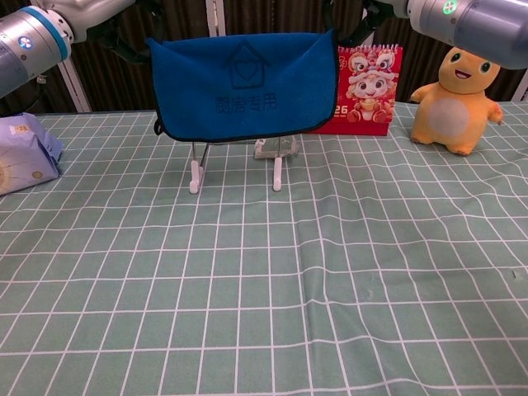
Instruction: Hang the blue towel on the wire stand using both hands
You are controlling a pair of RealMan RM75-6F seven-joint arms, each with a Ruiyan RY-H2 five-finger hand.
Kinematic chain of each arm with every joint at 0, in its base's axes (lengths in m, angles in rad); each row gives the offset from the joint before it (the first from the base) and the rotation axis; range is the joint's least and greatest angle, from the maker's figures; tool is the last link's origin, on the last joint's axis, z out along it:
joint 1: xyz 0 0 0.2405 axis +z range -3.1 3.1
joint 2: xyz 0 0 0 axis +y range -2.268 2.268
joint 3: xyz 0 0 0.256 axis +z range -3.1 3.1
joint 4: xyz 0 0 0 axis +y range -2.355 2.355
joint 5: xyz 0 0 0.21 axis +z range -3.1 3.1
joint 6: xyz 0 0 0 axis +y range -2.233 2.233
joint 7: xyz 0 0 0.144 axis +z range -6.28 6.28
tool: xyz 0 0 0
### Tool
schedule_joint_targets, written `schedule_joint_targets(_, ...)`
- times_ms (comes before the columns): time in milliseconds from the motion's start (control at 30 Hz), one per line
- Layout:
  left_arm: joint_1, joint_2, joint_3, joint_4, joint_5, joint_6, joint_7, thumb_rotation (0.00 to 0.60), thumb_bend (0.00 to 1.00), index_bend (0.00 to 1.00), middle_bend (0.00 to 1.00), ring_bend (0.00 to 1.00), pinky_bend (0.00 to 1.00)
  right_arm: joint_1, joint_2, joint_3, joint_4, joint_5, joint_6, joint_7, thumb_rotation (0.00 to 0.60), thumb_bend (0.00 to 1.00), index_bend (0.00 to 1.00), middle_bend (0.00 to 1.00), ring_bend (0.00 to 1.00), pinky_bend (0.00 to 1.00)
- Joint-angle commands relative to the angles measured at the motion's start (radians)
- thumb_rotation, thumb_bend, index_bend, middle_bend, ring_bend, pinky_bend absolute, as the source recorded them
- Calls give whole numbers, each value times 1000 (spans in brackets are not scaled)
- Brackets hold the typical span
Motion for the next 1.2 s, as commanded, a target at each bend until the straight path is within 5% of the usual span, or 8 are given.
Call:
schedule_joint_targets(33, 9, -9, 15, 11, 5, 1, -12, 600, 486, 850, 0, 0, 0, -5, -9, -8, 6, -2, 1, 8, 600, 516, 661, 0, 0, 0)
schedule_joint_targets(967, 31, -93, 98, 154, 32, -23, -98, 600, 487, 801, 0, 0, 0, -14, -110, -55, 121, -14, -4, 67, 600, 511, 661, 0, 0, 0)
schedule_joint_targets(1067, 30, -99, 101, 163, 34, -24, -101, 600, 487, 660, 0, 0, 0, -15, -113, -60, 129, -18, -4, 70, 600, 499, 661, 0, 0, 0)
schedule_joint_targets(1133, 29, -102, 103, 166, 34, -23, -104, 600, 472, 428, 0, 0, 0, -14, -115, -60, 134, -18, -4, 71, 600, 469, 607, 0, 0, 0)
schedule_joint_targets(1200, 30, -103, 103, 167, 33, -24, -106, 600, 372, 118, 0, 0, 0, -15, -116, -62, 138, -20, -2, 72, 600, 376, 422, 0, 0, 0)
